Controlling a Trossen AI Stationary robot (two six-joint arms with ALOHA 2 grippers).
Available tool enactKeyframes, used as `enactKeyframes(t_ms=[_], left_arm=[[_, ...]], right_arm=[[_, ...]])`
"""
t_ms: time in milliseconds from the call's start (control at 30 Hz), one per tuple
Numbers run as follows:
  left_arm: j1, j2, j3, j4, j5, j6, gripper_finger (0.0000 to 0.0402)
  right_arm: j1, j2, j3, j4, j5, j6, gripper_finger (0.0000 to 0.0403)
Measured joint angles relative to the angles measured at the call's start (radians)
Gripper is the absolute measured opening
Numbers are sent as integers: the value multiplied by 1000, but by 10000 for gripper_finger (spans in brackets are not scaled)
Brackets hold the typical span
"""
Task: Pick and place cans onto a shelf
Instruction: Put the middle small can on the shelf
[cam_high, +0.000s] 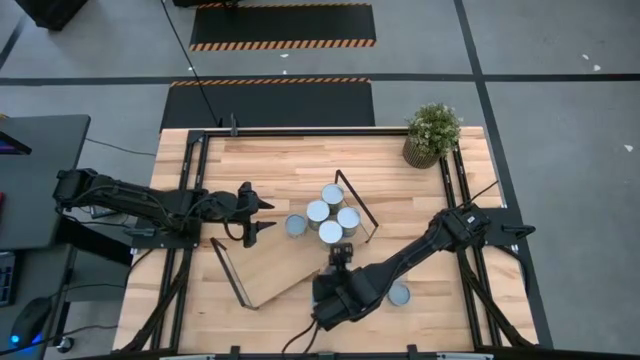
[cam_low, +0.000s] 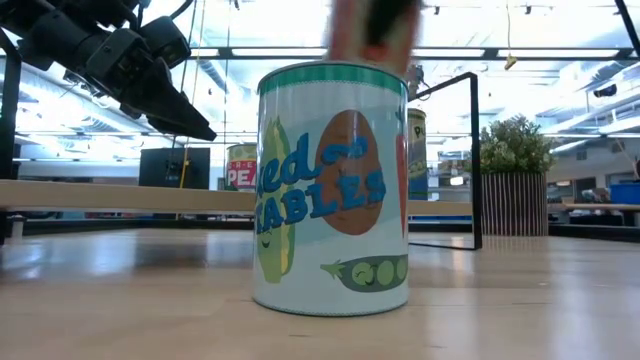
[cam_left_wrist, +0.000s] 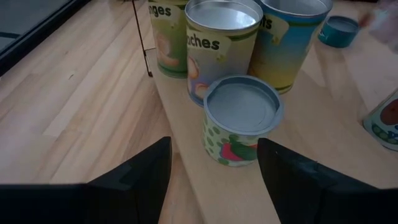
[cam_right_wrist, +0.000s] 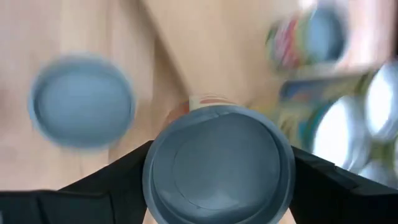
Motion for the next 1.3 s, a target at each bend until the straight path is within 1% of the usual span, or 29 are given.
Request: enactKeyframes(t_ms=[100, 233, 367, 467, 567, 767, 867, 1033, 1133, 1300], left_arm=[[0, 0, 0, 11, 0, 0, 243], [0, 0, 0, 15, 0, 0, 243], [0, 0, 0, 15, 0, -3, 243], [0, 0, 0, 15, 0, 0, 243], [0, 0, 0, 13, -5, 1, 243], [0, 0, 0, 3, -8, 2, 243], [0, 0, 0, -3, -8, 3, 243], [0, 0, 0, -2, -8, 4, 243], [0, 0, 0, -2, -8, 4, 243], [0, 0, 0, -2, -8, 4, 243]], right_arm=[[-16, 0, 16, 114, 40, -85, 309], [-75, 12, 16, 245, -12, -181, 309], [-139, 12, -4, 364, -11, -279, 309], [-177, 12, -6, 380, -35, -343, 309], [-218, 35, -16, 371, -92, -368, 309], [-268, 72, -16, 344, -154, -415, 309], [-273, 81, -19, 307, -169, -426, 309], [-273, 77, -17, 294, -172, -443, 310], [-273, 77, -22, 282, -185, -444, 320], [-273, 78, -36, 271, -169, -437, 334]])
